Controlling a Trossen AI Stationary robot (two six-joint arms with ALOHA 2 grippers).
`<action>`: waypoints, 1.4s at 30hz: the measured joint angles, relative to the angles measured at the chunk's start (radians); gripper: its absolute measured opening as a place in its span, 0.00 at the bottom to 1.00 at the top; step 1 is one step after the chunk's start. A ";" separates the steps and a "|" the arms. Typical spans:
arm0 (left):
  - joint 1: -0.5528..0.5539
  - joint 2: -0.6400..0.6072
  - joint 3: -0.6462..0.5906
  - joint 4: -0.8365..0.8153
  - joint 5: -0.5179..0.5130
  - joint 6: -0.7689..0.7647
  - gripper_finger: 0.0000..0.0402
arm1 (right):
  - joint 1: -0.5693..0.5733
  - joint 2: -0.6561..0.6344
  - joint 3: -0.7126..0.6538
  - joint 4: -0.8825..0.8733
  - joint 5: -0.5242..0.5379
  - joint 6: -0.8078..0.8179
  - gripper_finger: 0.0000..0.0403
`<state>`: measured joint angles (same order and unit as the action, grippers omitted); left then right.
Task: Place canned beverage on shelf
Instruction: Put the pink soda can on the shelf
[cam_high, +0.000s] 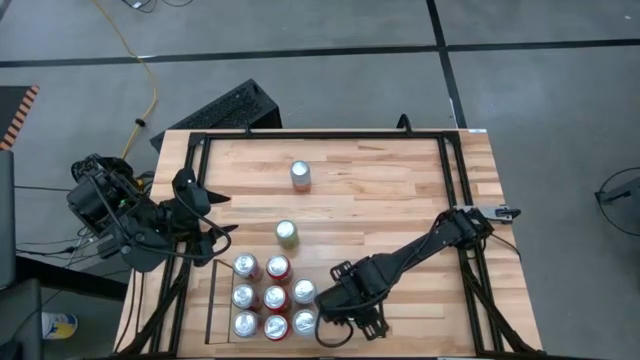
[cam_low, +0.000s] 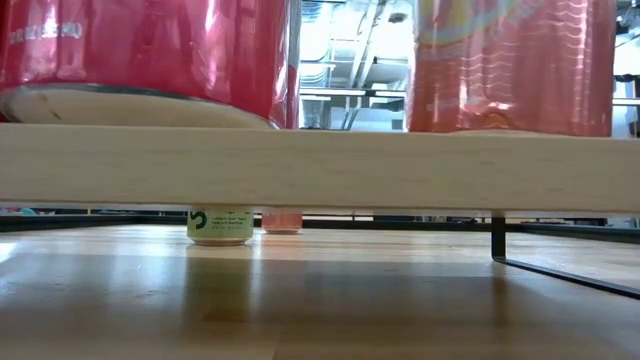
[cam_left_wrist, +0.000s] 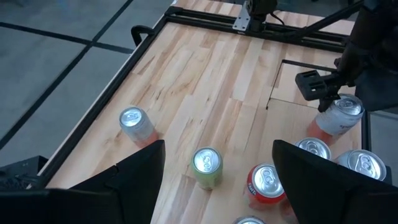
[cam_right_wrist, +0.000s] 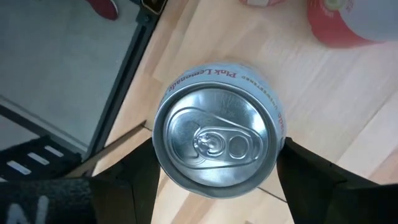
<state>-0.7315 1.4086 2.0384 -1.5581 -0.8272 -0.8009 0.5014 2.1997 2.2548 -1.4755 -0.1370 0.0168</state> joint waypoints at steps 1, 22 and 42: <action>0.000 0.000 0.000 0.000 0.000 0.000 0.70 | 0.000 0.002 0.008 -0.003 0.000 -0.002 0.67; 0.000 0.000 0.000 0.000 -0.023 0.000 0.70 | -0.006 0.000 0.040 0.001 0.010 -0.085 0.78; 0.000 0.000 0.000 -0.003 -0.022 0.004 0.70 | 0.010 -0.021 0.099 -0.015 0.041 0.612 0.78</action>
<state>-0.7315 1.4085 2.0384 -1.5612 -0.8494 -0.7969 0.5118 2.1784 2.3535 -1.4901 -0.0965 0.6292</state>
